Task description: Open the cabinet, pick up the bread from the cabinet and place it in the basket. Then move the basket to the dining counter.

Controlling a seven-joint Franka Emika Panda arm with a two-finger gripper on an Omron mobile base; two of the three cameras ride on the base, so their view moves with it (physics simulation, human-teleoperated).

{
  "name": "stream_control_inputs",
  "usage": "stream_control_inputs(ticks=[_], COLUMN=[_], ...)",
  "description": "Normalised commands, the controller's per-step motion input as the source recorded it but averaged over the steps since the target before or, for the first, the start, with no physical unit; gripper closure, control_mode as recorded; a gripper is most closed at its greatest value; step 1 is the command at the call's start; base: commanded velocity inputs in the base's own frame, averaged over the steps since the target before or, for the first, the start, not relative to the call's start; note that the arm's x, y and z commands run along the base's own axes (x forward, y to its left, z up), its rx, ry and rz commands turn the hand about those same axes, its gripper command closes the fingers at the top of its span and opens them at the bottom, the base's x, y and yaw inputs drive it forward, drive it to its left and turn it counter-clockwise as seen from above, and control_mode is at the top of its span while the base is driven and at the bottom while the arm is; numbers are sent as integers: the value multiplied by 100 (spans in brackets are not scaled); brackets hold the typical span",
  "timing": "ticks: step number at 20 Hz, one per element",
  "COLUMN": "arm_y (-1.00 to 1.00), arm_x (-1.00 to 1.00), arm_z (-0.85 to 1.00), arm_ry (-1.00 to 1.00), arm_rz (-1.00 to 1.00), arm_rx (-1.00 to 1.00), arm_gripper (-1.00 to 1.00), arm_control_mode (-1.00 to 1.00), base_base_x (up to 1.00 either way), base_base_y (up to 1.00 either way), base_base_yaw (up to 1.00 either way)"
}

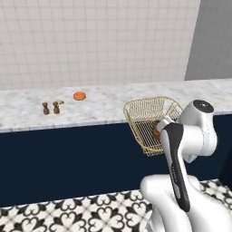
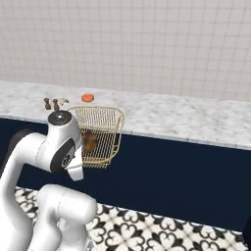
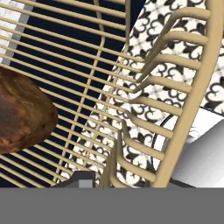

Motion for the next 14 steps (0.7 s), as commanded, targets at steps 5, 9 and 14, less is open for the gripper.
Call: stream_control_inputs(ticks=[5,9,14], arm_y=[0,0,0], arm_x=[0,0,0], arm_z=[0,0,0], arm_ry=[0,0,0], arm_rz=[0,0,0], arm_rx=[0,0,0], arm_gripper=[100,100,100], arm_control_mode=[100,100,100], base_base_x=[97,100,95], base_base_y=[-31,-32,-34], base_base_yaw=[10,13,11])
